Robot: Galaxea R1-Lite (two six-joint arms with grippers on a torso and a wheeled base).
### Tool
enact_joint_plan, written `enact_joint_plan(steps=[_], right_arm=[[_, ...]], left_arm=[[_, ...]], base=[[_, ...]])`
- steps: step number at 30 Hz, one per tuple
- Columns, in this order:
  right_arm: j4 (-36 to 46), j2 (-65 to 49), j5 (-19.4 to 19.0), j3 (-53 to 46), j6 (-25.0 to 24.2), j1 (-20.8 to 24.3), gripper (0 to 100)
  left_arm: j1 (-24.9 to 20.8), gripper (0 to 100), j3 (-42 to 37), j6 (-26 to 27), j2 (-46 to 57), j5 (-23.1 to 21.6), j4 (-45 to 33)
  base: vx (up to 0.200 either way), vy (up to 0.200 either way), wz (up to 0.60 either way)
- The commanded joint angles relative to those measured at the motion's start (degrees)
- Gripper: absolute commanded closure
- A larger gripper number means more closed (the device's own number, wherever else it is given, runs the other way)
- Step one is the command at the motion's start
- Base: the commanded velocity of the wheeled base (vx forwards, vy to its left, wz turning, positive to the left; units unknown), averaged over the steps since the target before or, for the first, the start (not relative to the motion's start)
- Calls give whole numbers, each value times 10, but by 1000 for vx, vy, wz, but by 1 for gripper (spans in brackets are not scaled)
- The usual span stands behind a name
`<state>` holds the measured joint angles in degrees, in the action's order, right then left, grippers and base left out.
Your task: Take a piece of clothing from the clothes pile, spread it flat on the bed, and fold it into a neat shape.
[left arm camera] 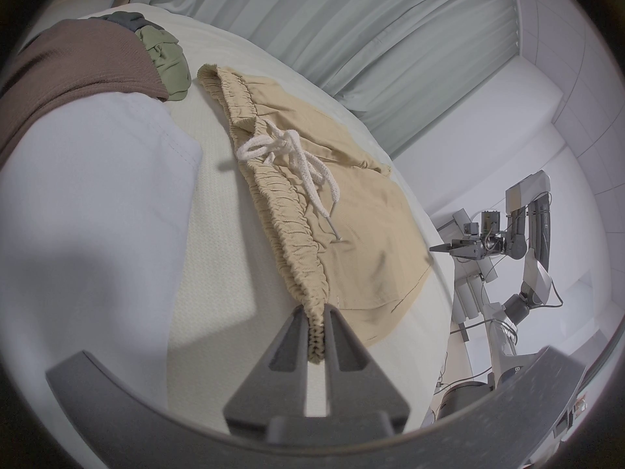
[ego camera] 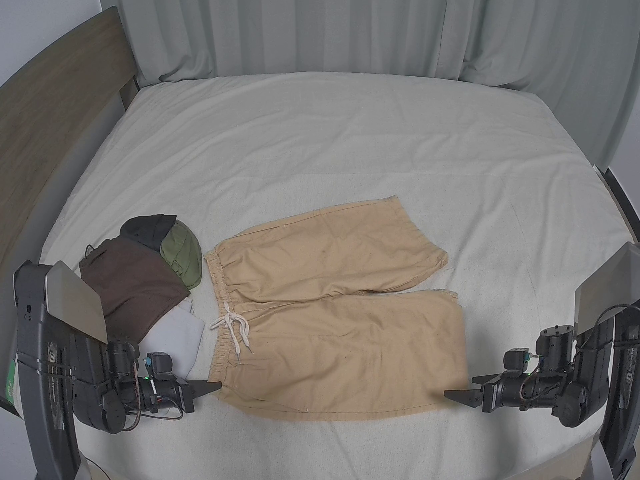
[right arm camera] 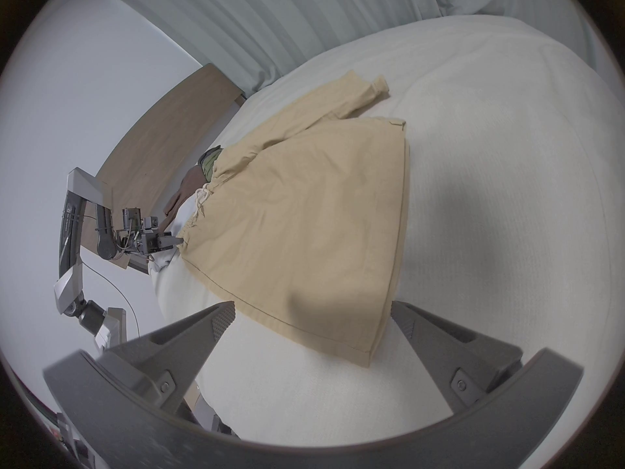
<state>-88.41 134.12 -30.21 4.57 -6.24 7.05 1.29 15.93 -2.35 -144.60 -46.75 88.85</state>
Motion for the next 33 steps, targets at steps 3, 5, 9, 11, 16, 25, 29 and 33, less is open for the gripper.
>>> enact_joint_plan(steps=[3,5,9,11,16,25,29,33], right_arm=[[0,25,0,-1,0,-3,0],[0,33,-1,2,0,-6,0],[0,49,-24,4,1,-11,0],[-1,55,-38,4,1,-12,0],[-1,74,-42,21,1,-15,0],[-1,77,-42,40,1,-18,0],[-1,77,-42,39,1,-18,100],[-1,77,-42,33,1,-18,100]], left_arm=[[0,100,0,0,0,0,0],[0,100,0,1,0,0,0],[-1,100,-1,2,-1,0,0],[-1,100,-1,2,-1,0,0],[-1,100,-1,2,-1,0,0],[-1,100,-1,2,-1,-1,0],[-1,100,0,2,-1,-1,0],[-1,100,0,2,-1,-1,0]], base=[[0,0,0],[0,0,0],[0,0,0],[0,0,0],[0,0,0],[0,0,0],[0,0,0],[0,0,0]])
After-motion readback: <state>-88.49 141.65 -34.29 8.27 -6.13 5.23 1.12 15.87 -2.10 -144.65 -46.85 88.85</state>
